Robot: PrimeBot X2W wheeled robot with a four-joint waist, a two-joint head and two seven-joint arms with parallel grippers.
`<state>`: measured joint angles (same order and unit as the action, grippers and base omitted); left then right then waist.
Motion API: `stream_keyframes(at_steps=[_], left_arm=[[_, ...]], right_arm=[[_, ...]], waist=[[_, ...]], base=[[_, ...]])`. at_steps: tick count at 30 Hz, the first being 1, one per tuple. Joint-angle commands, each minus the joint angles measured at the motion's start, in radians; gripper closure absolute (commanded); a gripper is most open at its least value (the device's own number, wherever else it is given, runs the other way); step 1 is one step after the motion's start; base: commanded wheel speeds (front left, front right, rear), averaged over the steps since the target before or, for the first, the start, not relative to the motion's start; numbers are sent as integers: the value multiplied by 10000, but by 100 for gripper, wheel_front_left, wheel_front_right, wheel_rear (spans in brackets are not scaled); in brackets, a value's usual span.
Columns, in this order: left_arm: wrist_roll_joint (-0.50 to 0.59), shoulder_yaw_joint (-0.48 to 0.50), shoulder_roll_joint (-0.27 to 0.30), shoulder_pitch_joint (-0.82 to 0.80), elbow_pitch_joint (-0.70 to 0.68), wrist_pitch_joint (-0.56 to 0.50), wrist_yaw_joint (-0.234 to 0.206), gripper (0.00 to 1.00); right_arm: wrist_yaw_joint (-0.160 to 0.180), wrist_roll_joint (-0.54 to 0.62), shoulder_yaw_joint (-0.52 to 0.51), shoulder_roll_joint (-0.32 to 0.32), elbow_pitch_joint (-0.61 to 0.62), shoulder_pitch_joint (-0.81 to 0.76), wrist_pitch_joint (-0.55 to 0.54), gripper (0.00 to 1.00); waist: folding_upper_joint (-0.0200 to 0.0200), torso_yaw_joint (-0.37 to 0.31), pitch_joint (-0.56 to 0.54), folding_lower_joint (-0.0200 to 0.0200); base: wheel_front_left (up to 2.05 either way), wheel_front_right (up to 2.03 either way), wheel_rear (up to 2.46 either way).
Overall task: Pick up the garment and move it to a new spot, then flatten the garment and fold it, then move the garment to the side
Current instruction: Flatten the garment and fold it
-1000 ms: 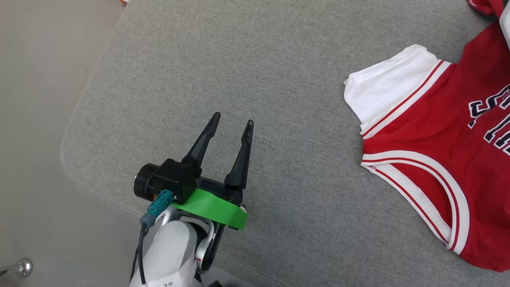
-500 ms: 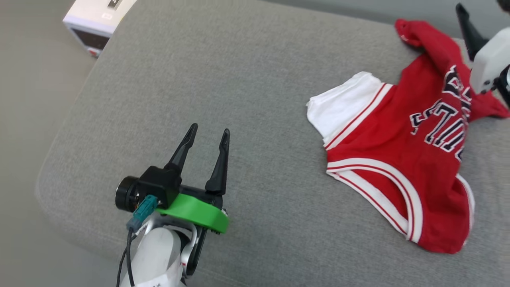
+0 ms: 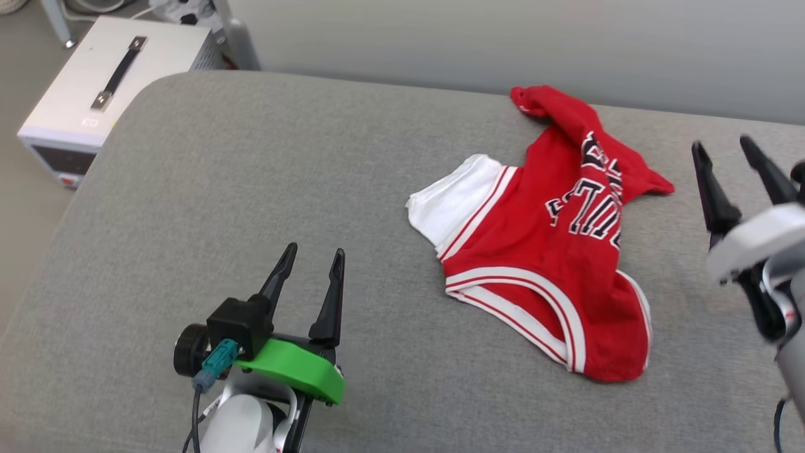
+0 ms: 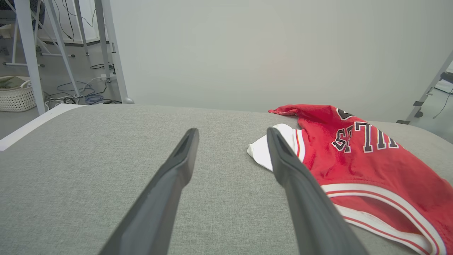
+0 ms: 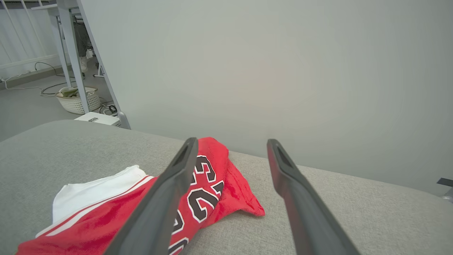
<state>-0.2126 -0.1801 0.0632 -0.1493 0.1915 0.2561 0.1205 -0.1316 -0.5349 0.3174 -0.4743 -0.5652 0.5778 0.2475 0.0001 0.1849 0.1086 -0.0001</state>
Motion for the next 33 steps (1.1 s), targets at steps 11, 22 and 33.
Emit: stream_keyframes(at_steps=[11, 22, 33], left_arm=[[-460, 105, 54, 607, 293, 57, 90, 0], [-633, 204, -61, 1177, 227, 57, 98, 0], [-652, 148, 217, 665, 374, -63, 100, 0]], right_arm=[[9, 1848, -3108, 1891, 3517, -4162, -378, 0], [9, 3208, -4054, 3556, 5163, -6314, -447, 0], [9, 3082, -3975, 3752, 5774, -6225, -702, 0]], waist=[[-1, -928, -953, 1], [-1, -1103, -1018, 1], [-1, -1787, -418, 1]], base=[[0, 0, 0], [0, 0, 0], [0, 0, 0]])
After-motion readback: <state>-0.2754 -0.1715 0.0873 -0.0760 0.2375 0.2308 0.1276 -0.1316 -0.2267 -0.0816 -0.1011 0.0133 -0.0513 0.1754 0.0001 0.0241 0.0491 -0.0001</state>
